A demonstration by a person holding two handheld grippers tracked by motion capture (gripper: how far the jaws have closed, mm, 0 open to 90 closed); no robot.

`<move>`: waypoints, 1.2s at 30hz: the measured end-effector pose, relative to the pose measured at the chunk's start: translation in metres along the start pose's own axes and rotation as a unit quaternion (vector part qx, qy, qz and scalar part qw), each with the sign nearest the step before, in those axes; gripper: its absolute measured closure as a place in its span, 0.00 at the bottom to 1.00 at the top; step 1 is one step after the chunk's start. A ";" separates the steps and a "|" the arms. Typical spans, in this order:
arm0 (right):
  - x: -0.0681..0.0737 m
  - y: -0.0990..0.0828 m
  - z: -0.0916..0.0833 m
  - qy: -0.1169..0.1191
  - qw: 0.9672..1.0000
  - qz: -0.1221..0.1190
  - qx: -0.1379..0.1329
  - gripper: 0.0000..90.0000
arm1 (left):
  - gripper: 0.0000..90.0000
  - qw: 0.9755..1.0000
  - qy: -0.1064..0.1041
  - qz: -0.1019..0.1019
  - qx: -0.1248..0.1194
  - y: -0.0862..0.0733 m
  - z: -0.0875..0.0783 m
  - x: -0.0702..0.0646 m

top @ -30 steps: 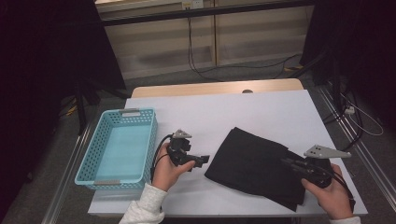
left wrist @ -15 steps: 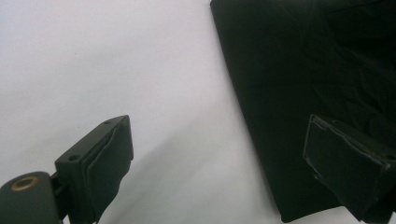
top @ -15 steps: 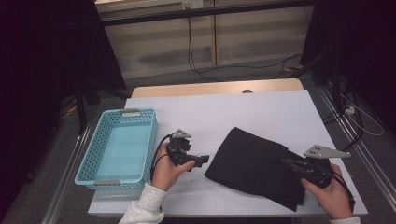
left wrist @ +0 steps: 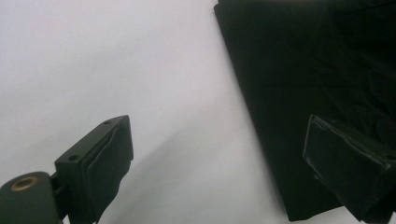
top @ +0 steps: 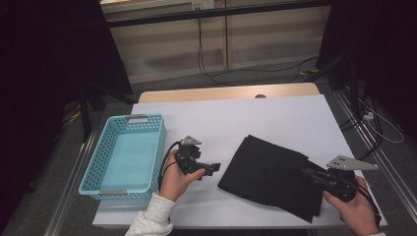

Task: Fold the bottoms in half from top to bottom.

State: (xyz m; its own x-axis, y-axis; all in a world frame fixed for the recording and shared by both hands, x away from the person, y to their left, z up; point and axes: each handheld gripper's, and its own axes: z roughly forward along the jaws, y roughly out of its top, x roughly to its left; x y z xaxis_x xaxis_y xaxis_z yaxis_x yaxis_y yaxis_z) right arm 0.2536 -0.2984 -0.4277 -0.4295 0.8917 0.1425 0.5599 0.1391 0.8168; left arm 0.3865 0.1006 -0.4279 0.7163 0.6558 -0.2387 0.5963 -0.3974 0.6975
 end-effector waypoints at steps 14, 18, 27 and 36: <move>-0.003 -0.004 -0.001 -0.006 1.000 0.001 0.008 0.99 | 0.09 1.000 0.000 -0.001 -0.001 0.000 0.000 0.001; -0.004 -0.005 -0.005 -0.006 1.000 0.004 0.007 0.99 | 0.09 1.000 0.001 0.001 0.001 0.000 0.002 0.000; -0.008 -0.016 -0.029 -0.033 0.999 0.002 0.012 0.98 | 0.09 1.000 -0.008 0.009 0.005 0.002 0.006 -0.006; -0.009 -0.015 -0.025 -0.084 0.995 -0.033 0.044 0.70 | 0.09 1.000 -0.011 0.013 0.011 0.001 0.011 -0.012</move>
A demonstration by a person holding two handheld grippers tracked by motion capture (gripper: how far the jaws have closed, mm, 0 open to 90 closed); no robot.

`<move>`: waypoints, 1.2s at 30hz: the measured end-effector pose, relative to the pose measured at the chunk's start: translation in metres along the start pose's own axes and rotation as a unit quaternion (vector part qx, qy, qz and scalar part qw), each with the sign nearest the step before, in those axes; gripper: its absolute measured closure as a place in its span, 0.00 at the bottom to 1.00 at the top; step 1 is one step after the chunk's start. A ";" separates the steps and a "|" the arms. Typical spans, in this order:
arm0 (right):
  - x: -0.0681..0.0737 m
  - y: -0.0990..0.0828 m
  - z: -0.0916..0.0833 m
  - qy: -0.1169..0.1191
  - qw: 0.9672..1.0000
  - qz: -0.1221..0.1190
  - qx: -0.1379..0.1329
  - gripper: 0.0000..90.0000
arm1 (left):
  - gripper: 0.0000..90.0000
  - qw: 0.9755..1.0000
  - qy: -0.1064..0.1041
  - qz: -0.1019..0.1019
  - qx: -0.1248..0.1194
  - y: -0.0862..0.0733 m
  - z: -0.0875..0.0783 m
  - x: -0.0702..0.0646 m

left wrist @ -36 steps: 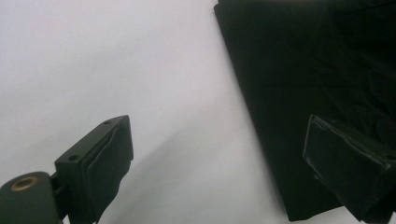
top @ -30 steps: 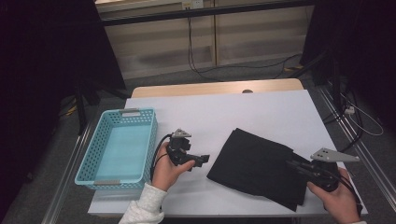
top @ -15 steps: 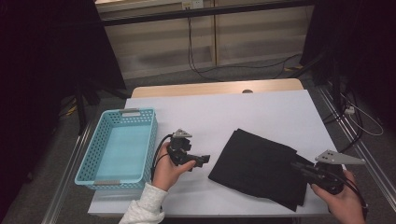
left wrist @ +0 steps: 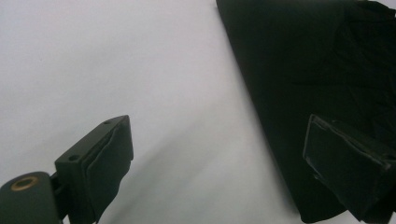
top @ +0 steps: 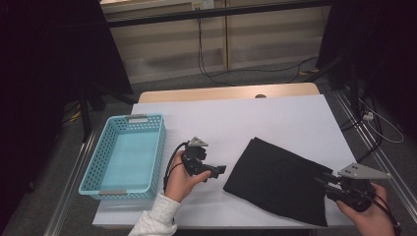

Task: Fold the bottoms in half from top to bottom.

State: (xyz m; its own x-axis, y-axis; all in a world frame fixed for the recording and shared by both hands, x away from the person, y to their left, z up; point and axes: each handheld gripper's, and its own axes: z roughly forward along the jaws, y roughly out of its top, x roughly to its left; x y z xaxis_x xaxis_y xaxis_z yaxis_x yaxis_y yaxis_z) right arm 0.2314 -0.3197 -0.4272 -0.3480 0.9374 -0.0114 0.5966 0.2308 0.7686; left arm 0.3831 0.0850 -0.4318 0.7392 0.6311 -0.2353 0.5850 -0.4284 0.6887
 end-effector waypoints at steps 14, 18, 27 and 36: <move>-0.030 0.005 0.052 -0.001 1.000 0.002 -0.001 0.32 | 0.09 1.000 0.005 -0.002 0.003 -0.006 -0.003 0.002; -0.030 0.004 0.057 -0.003 1.000 -0.004 0.004 0.29 | 0.09 1.000 0.009 0.000 0.007 -0.007 -0.003 0.002; -0.039 -0.003 0.063 0.013 0.999 0.033 0.017 0.26 | 0.10 1.000 -0.007 0.007 0.014 -0.010 0.001 -0.010; -0.038 -0.003 0.062 0.012 1.000 0.023 0.011 0.24 | 0.11 1.000 -0.015 0.021 0.014 -0.014 0.005 -0.025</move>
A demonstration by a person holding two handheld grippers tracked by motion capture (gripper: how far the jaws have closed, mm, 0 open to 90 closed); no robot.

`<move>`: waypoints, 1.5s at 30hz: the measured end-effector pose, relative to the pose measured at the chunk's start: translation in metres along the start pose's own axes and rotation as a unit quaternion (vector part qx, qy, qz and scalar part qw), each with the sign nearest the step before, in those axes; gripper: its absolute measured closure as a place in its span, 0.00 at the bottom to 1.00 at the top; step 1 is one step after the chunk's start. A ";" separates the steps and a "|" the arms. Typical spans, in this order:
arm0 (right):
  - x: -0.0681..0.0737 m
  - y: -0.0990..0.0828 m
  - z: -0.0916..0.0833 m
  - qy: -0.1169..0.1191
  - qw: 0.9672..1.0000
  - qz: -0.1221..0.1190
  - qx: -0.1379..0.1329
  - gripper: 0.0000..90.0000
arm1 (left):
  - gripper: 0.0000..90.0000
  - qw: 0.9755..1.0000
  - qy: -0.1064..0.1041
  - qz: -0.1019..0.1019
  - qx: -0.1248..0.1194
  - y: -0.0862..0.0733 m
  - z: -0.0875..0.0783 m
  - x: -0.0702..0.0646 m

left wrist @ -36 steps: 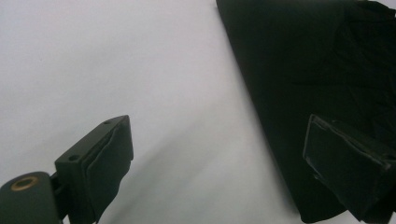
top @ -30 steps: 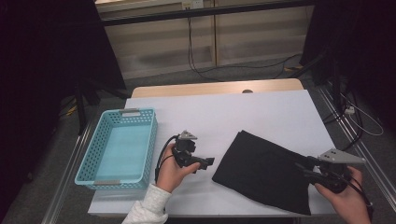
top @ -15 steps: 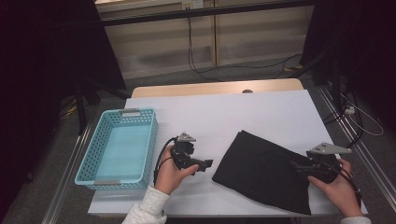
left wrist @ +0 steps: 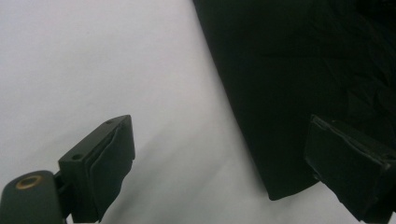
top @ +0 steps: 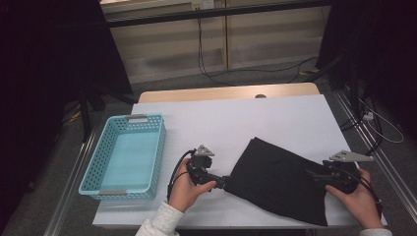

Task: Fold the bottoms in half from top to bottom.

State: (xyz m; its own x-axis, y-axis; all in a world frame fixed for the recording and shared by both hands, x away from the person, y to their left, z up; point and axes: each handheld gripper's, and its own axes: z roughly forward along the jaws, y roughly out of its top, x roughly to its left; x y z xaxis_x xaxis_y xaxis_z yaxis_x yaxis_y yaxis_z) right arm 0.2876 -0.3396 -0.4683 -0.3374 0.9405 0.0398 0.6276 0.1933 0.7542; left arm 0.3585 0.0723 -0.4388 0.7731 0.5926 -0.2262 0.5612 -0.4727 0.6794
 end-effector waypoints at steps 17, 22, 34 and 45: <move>0.002 0.003 -0.010 -0.020 0.999 0.010 -0.041 0.20 | 0.28 0.999 -0.006 0.036 0.021 -0.011 0.024 -0.024; 0.001 0.003 -0.013 -0.025 0.998 0.014 -0.050 0.20 | 0.48 0.999 0.005 0.037 0.024 -0.012 0.024 -0.032; 0.004 0.006 -0.016 -0.035 0.997 0.011 -0.063 0.21 | 0.96 0.998 -0.036 -0.026 0.055 -0.009 0.024 -0.033; 0.007 0.008 -0.018 -0.033 0.997 0.010 -0.070 0.21 | 0.97 0.995 -0.025 -0.071 0.065 0.025 0.005 0.012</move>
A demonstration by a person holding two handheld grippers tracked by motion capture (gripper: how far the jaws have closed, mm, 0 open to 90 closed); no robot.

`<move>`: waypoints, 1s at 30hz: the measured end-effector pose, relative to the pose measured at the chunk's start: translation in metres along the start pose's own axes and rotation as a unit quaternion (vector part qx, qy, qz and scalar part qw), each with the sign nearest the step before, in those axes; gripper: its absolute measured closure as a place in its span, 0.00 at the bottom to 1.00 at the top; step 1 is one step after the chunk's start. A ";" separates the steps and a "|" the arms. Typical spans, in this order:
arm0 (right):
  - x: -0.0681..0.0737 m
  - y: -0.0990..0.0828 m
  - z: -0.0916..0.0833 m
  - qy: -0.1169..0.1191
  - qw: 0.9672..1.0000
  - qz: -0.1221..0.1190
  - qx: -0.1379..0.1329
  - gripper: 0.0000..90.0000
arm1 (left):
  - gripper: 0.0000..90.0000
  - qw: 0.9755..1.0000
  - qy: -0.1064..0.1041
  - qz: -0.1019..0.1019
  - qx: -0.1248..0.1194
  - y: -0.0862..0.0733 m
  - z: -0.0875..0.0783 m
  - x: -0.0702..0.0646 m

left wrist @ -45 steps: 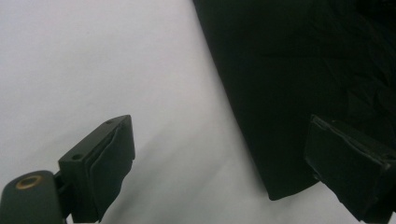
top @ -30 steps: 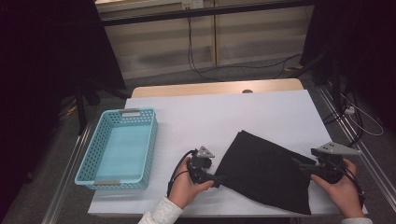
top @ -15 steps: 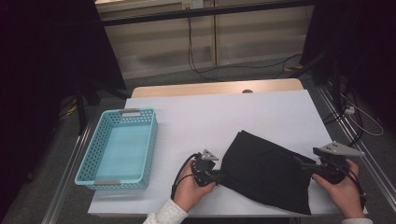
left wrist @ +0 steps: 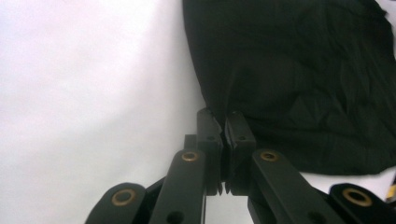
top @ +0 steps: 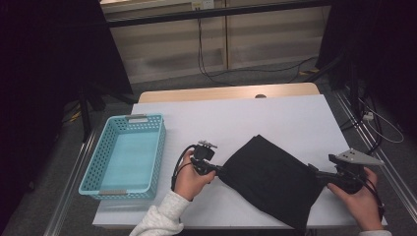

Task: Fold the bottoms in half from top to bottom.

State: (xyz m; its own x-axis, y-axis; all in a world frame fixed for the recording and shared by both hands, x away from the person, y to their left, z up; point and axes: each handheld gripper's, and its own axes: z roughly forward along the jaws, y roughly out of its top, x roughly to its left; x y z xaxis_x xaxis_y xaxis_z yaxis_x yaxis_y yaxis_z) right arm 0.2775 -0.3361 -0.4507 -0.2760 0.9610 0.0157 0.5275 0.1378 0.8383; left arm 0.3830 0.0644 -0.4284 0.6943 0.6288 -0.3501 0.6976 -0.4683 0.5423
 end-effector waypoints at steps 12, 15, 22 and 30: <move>0.015 0.004 0.001 0.012 1.000 -0.011 -0.004 0.21 | 0.97 0.999 0.032 -0.021 0.023 0.018 0.000 0.022; 0.016 0.004 0.001 0.012 1.000 -0.012 -0.006 0.20 | 0.97 0.999 0.039 -0.029 0.021 0.023 -0.006 0.029; 0.025 0.005 0.004 0.029 0.999 -0.012 -0.004 0.19 | 0.97 0.997 0.054 -0.045 0.024 0.026 -0.013 0.048; 0.048 0.007 0.015 0.061 0.998 -0.022 0.002 0.17 | 0.97 0.995 0.080 -0.043 0.029 0.028 -0.024 0.064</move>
State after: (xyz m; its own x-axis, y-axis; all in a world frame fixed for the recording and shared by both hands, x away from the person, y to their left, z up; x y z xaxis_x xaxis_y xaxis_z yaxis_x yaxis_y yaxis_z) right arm 0.2801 -0.2852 -0.4519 -0.3948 0.9177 0.0444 0.5155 0.1812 0.8375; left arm 0.4424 0.1068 -0.4172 0.5984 0.7563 -0.2644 0.7651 -0.4415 0.4688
